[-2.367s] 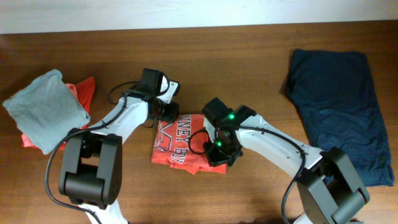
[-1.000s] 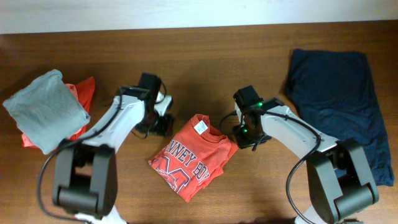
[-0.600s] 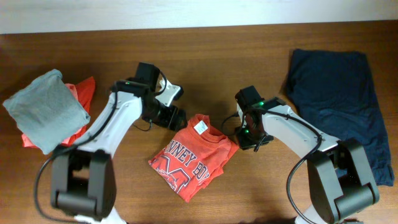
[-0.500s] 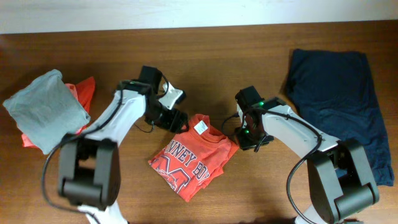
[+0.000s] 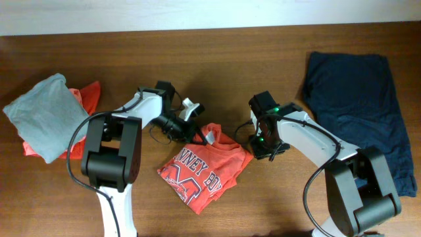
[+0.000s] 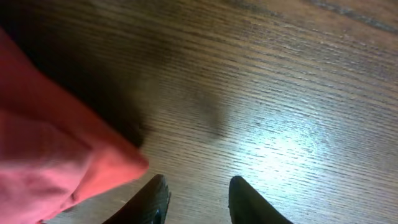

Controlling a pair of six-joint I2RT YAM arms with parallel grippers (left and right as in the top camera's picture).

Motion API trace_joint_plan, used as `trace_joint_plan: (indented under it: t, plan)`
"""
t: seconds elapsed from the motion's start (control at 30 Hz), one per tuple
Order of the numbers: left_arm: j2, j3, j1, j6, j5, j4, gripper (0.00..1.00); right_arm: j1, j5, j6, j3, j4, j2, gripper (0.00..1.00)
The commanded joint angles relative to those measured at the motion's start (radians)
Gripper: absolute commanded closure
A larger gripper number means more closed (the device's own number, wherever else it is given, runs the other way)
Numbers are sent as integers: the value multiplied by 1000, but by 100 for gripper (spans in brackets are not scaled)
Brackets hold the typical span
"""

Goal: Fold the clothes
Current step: 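Grasp the folded orange t-shirt's top edge with the left gripper, then carry the t-shirt left with the left gripper onto the grey pile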

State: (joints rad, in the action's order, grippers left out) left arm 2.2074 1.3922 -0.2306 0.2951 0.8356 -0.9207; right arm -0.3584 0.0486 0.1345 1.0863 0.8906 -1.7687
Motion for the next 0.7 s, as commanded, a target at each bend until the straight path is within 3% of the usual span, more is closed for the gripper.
trace_joint_plan:
  t: [0.0,0.1,0.23,0.33,0.47,0.67]
  plan:
    - [45,-16,-9,14,-13,-3,87,6,-13,0,18,4,2,62]
    - [45,1,-1,14,-48,-7,100,6,-13,0,18,4,2,63]
    - [24,80,26,73,-61,-77,100,6,-22,0,18,12,2,63]
    - [-25,170,54,67,-149,-128,99,6,-56,1,19,27,2,64]
    - [-156,306,121,-57,-449,-175,99,8,-61,1,19,43,3,64]
    - [-333,353,224,-108,-557,-188,100,8,-61,4,19,37,3,64]
